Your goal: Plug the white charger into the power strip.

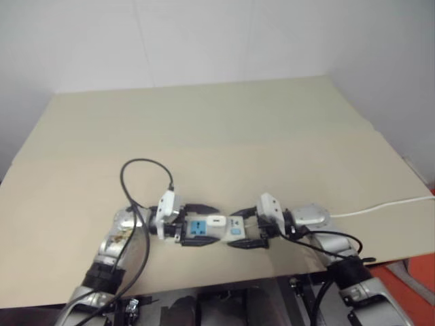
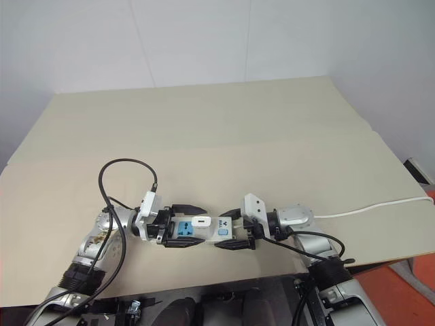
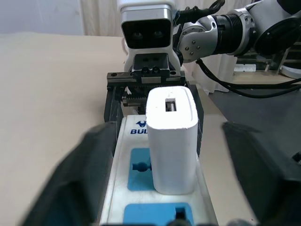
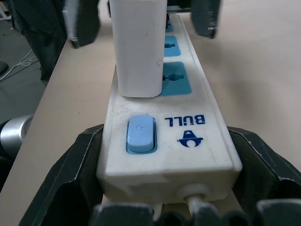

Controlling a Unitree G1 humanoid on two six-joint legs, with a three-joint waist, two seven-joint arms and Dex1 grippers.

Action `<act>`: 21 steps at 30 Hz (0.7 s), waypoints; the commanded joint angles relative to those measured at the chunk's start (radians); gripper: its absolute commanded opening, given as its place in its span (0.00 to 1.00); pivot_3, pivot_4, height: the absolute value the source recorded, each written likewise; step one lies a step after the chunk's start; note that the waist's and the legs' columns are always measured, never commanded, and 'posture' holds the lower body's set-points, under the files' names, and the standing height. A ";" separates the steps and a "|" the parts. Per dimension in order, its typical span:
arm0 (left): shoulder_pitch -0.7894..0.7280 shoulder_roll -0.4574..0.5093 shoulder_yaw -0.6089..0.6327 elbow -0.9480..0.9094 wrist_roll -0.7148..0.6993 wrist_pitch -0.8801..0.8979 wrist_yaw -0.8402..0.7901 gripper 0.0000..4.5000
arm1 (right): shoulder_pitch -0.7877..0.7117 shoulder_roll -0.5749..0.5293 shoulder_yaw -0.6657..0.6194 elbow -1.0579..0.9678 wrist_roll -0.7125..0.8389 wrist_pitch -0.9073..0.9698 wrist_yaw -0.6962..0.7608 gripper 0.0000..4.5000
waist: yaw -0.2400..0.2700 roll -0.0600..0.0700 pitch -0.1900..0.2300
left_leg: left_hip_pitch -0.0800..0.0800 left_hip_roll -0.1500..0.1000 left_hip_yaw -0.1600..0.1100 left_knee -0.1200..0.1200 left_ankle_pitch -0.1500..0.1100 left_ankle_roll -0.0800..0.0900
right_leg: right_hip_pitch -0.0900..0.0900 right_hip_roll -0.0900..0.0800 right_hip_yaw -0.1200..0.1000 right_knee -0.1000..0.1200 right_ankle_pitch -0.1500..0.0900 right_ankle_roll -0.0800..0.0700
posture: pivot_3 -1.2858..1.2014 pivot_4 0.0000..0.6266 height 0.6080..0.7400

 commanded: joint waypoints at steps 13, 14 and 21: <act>-0.021 0.235 0.176 -0.077 -0.025 0.021 0.001 1.00 | 0.022 -0.004 0.030 0.014 -0.012 0.016 0.021 0.84 | -0.002 0.000 0.000 | -0.001 0.001 0.000 -0.001 0.000 0.000 | -0.001 0.000 0.000 -0.001 0.000 0.000 | 0.52 0.24 1.00; -0.018 0.258 0.196 -0.066 -0.024 0.016 -0.006 1.00 | 0.022 -0.002 0.026 0.016 -0.012 0.008 0.018 0.93 | -0.001 0.000 0.000 | -0.001 0.001 0.000 -0.002 0.000 0.000 | -0.001 0.000 0.000 -0.001 0.000 0.000 | 0.52 0.24 1.00; 0.064 0.372 0.314 -0.045 -0.032 0.002 -0.032 1.00 | 0.055 -0.054 -0.051 -0.033 0.031 -0.037 0.026 0.99 | 0.001 0.000 0.001 | -0.002 0.001 0.000 -0.002 -0.001 -0.001 | -0.002 0.000 -0.001 -0.003 0.000 0.000 | 0.52 0.24 1.00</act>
